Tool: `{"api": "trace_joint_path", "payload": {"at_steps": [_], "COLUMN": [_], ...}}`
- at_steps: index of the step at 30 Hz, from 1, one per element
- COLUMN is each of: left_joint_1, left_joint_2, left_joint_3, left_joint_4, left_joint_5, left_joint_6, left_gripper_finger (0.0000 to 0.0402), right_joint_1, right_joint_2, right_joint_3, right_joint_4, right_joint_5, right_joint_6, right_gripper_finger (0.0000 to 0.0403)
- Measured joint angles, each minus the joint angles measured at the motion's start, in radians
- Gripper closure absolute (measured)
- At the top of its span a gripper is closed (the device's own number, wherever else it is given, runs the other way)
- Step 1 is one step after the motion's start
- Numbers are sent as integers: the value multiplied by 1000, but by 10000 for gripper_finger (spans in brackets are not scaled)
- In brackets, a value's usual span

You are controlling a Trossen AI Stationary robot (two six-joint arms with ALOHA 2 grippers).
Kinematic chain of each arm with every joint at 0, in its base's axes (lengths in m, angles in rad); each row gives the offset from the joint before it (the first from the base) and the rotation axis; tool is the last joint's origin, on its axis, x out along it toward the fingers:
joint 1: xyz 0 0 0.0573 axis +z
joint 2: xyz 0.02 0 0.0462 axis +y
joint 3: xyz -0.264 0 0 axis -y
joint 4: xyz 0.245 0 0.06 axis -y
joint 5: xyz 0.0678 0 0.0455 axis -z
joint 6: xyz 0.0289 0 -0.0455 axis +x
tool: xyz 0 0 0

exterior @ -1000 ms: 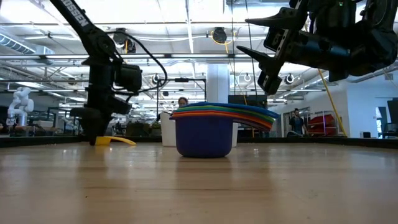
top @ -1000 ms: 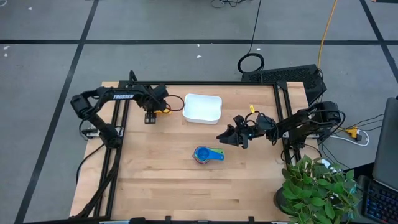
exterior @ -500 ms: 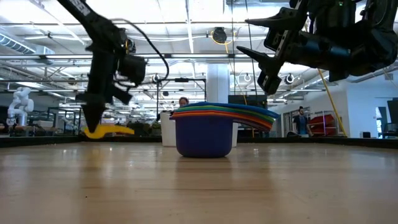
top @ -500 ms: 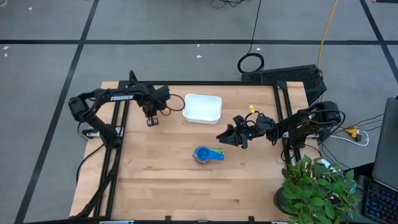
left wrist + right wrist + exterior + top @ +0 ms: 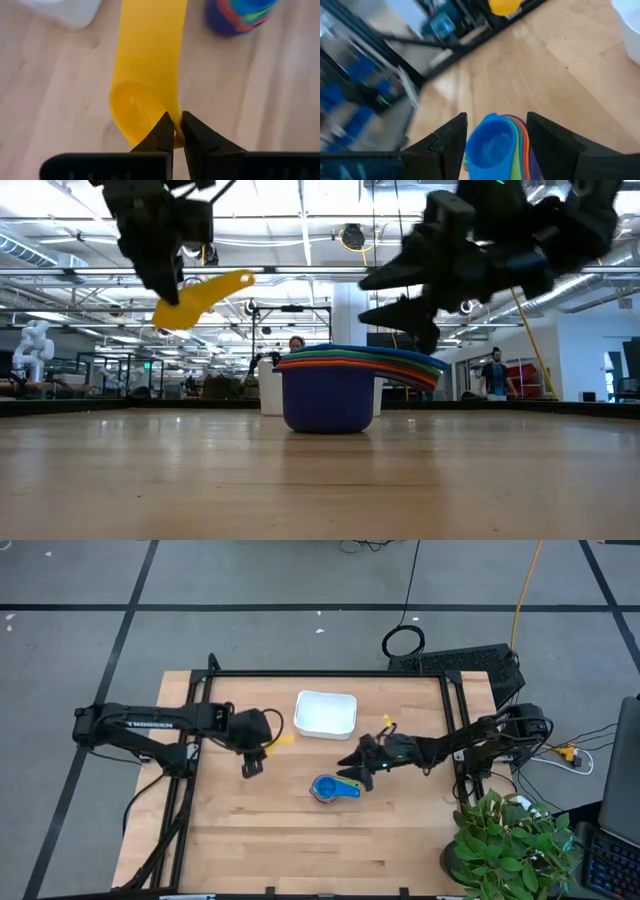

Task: Nest measuring cups in basket
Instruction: Stack the yellow measuring cup on top of the dark blue measuring cup

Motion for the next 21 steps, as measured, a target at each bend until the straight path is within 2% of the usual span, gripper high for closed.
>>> {"api": "trace_joint_path", "payload": {"at_steps": [5,8,11,15,21], "left_joint_1": [-113,-162,-202,-233,-228], "left_joint_2": [24,47,78,129,224], "left_joint_3": [0,9,36,71,130], "left_joint_4": [148,203,229,228,197], "left_joint_5": [15,11,3,-16,-51], "left_joint_6": [-92,-139,-152,-147,-143], "left_gripper_finger": [384,384,384,384,384], "right_joint_1": [11,10,8,19,85], "right_joint_2": [0,-30,-83,-173,-251], "right_joint_3": [220,316,356,356,356], "right_joint_4": [-417,-674,-813,-825,-724], "right_joint_5": [18,115,224,241,305], "right_joint_6": [-167,-162,-208,-341,-470], "right_gripper_finger": [204,204,204,204,204]}}
